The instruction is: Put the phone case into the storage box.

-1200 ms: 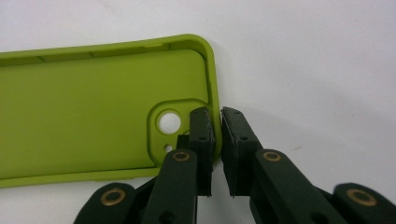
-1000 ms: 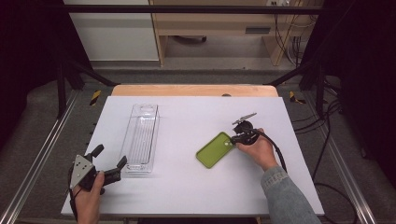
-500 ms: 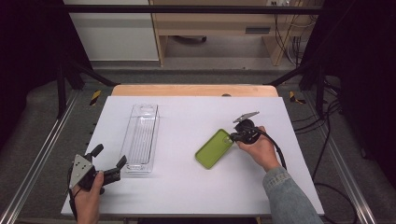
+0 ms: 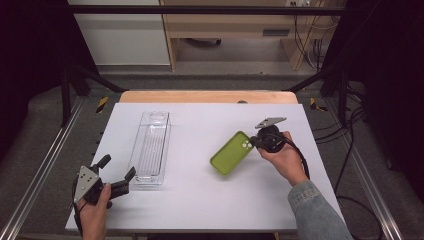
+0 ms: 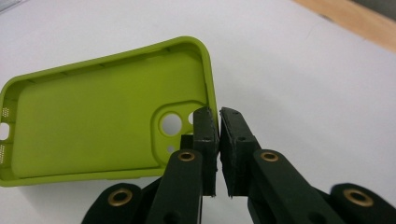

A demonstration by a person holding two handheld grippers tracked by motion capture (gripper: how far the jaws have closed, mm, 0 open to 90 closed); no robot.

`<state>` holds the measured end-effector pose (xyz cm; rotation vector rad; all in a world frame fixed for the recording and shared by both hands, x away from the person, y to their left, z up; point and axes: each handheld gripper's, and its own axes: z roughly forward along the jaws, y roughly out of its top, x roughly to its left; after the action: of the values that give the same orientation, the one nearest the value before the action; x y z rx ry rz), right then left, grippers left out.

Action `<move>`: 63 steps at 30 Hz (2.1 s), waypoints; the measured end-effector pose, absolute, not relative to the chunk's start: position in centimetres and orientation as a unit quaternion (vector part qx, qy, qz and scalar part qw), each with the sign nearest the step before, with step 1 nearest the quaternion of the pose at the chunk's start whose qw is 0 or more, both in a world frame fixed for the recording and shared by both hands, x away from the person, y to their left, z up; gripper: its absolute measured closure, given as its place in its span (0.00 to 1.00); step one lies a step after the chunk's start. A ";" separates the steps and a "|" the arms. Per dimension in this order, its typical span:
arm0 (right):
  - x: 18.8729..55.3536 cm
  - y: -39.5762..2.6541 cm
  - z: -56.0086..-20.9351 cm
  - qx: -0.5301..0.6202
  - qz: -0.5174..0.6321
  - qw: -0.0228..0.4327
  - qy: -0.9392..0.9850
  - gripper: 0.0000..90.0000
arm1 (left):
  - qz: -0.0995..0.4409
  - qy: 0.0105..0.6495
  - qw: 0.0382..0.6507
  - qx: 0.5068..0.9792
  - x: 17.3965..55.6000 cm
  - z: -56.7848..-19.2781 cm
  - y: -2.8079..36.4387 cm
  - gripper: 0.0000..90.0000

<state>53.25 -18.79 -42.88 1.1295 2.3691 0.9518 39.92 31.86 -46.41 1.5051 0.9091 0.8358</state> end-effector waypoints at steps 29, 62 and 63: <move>50.8 -17.0 -36.7 0.310 0.302 0.302 0.849 0.98 | 0.314 0.379 0.559 0.667 38.9 -42.8 29.4 0.02; 48.8 -15.8 -35.7 0.296 0.292 0.382 0.825 0.98 | 0.287 0.311 0.507 0.751 42.9 -36.2 20.4 0.03; 48.7 -15.7 -35.7 0.293 0.291 0.384 0.826 0.98 | 0.278 0.311 0.504 0.756 43.1 -36.1 19.9 0.03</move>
<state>48.69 -15.70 -35.68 0.7478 2.1036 0.7411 43.11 19.91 -36.11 1.8244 0.7517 0.6715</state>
